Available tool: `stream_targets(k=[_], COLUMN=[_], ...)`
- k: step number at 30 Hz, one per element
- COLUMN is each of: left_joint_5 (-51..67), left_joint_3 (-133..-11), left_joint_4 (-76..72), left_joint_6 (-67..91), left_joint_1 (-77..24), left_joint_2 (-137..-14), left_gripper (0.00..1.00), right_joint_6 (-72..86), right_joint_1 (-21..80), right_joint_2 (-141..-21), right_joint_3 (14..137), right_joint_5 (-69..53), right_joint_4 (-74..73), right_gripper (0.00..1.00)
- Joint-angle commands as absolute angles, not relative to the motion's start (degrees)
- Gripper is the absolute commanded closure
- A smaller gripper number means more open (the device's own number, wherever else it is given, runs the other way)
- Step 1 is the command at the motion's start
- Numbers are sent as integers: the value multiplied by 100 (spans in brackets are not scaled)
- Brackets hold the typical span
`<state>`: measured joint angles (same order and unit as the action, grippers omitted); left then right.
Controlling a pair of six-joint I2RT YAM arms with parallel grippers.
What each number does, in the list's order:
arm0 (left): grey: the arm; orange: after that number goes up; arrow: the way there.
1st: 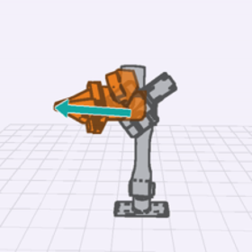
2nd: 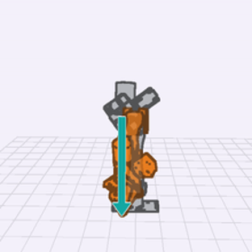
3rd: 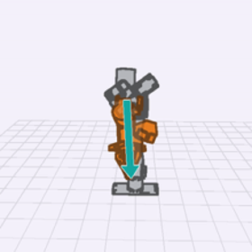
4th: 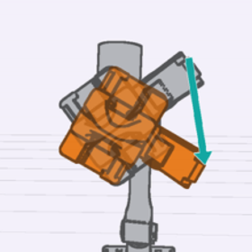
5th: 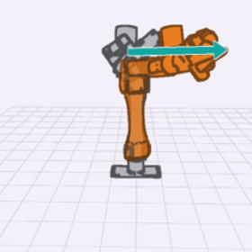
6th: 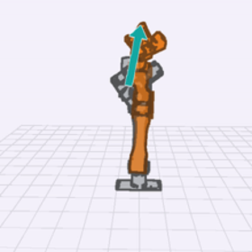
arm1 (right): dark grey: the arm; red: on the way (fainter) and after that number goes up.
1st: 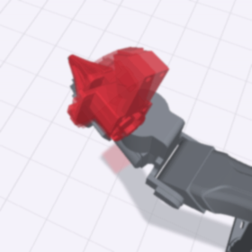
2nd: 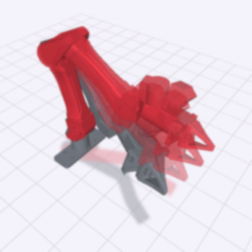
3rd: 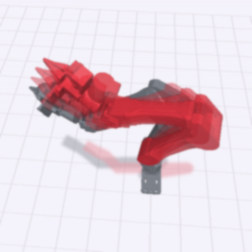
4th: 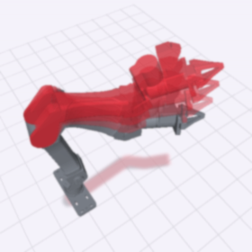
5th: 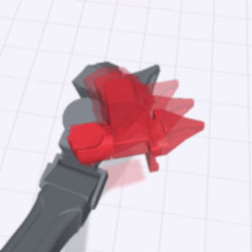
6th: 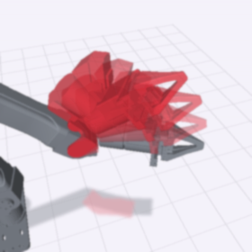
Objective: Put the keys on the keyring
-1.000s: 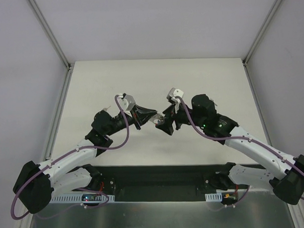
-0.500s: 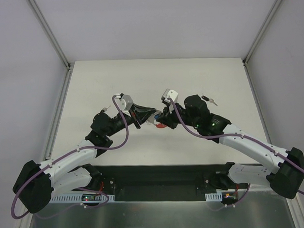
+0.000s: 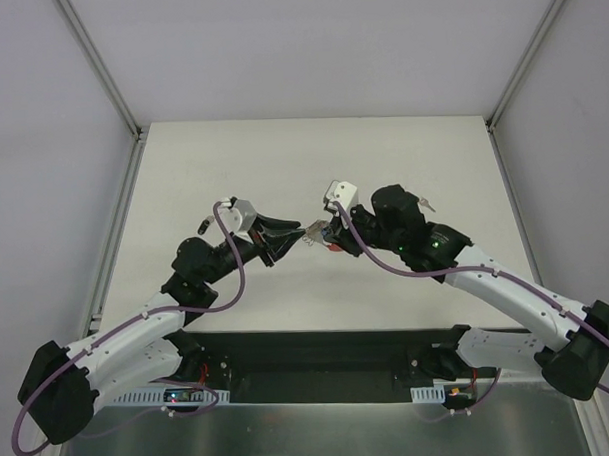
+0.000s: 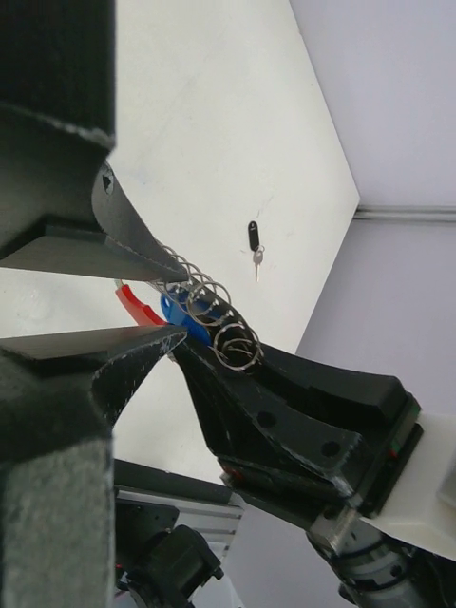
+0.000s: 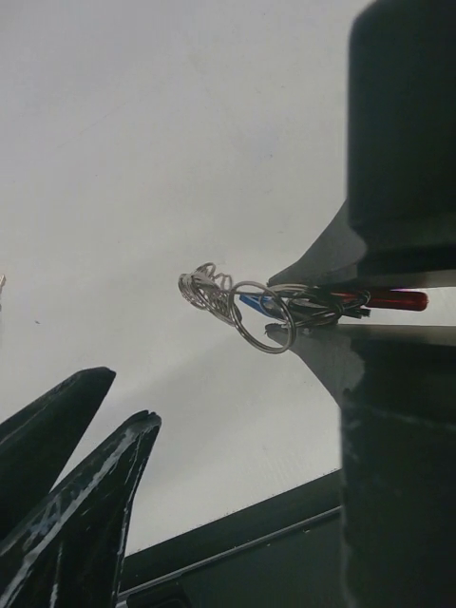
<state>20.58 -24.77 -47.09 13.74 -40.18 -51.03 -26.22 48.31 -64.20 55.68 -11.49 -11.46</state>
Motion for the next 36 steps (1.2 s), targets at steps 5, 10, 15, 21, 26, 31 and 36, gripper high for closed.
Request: stream_targets(k=[5,10,15,21,26,31,36], left_joint_5=[2179,3213,4718,5677,6011,6407,6477], left_joint_3=[-2926,-3690,-4420,-4904,-5123,-5247,-5247], left_joint_4=[-3614,-2849,-2014,-1512,-1380,-1371,-1319], left_joint_6=[906,563,308,-78,-158,-106,-79], left_joint_1=[-4052,-3876,-3472,-3375,-3366,-3366,-3366], left_joint_2=[-4930,-5334,-5818,-6275,-6530,-6653,-6653], left_gripper=[65,59,55,56,60,67,74], right_joint_6=[-3207,-3454,-3700,-3779,-3841,-3858,-3867], right_joint_1=[4834,4843,4843,4851,4887,4913,4922], right_joint_2=[-6179,-6144,-6082,-6065,-6082,-6108,-6143], right_joint_3=[6152,6205,6301,6398,6434,6451,6469], right_joint_5=[-1687,-1924,-2197,-2399,-2487,-2470,-2435], right_joint_4=[-1634,-1898,-2153,-2355,-2426,-2461,-2461], right_gripper=[99,99,99,99,99,99,99])
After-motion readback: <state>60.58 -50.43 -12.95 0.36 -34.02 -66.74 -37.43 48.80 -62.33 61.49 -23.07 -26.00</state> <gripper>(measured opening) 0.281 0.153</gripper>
